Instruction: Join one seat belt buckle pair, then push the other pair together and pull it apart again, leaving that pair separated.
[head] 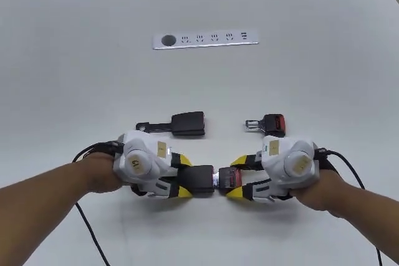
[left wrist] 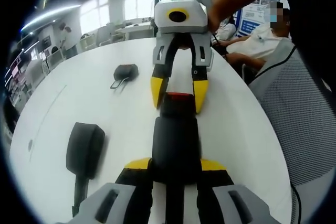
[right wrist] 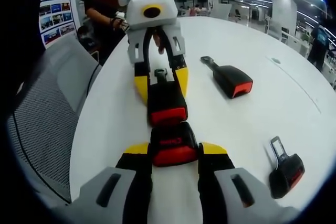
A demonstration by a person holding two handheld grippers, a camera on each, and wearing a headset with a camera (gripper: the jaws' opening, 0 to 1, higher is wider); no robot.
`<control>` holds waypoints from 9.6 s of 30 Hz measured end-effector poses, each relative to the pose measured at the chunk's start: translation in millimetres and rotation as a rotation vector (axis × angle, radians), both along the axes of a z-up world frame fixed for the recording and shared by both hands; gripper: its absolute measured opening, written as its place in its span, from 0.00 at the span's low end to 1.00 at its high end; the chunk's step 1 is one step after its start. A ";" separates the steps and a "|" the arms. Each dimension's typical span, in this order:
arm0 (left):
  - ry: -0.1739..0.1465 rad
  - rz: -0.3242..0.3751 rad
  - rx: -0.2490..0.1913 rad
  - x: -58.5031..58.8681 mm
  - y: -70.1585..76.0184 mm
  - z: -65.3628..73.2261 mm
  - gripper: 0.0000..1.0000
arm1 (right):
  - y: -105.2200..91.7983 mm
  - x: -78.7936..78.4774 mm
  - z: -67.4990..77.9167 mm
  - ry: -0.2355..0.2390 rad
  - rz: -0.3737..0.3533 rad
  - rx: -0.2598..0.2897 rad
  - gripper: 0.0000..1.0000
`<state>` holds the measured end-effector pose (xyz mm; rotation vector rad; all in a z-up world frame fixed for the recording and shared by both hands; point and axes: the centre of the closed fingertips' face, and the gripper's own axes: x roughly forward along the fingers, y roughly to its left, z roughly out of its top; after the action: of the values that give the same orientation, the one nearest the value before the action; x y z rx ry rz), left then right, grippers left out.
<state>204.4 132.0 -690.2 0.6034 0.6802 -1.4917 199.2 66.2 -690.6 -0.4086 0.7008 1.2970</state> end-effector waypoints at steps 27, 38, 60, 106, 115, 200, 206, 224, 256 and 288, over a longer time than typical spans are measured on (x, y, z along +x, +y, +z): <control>0.027 -0.014 -0.040 -4.9 -2.0 3.5 0.32 | 2.4 -5.4 9.1 -0.015 -0.001 0.072 0.32; 0.026 -0.019 -0.046 -7.2 -2.3 4.2 0.32 | 1.7 -6.1 8.0 -0.026 -0.006 0.085 0.32; -0.056 -0.055 0.062 -9.8 -1.5 3.7 0.34 | 3.8 -11.4 8.6 -0.072 0.002 0.014 0.35; -0.172 0.178 0.004 126.1 29.0 51.0 0.69 | -88.0 97.6 35.7 -0.083 -0.193 0.034 0.78; -0.133 0.139 0.027 128.7 18.9 30.7 0.68 | -99.9 110.0 22.7 -0.047 -0.183 0.004 0.79; -0.020 0.068 0.114 119.1 1.7 7.6 0.34 | -19.0 129.3 -3.4 -0.048 0.057 -0.039 0.34; -0.023 0.073 0.118 122.7 2.6 5.1 0.34 | -11.2 129.6 -2.4 -0.041 0.056 -0.020 0.34; -0.020 0.049 0.113 119.9 1.0 7.0 0.34 | 1.7 129.1 -1.8 -0.044 0.051 -0.029 0.34; -0.019 0.037 0.115 119.1 0.3 6.2 0.33 | 14.1 130.3 -0.9 -0.045 0.040 -0.058 0.34; -0.024 0.006 0.131 121.9 1.4 3.7 0.34 | 17.5 131.1 -1.3 -0.060 0.058 -0.082 0.34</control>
<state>326.2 133.4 -686.4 0.7179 0.7644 -1.4398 330.3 83.7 -691.8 -0.5359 0.6977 1.3084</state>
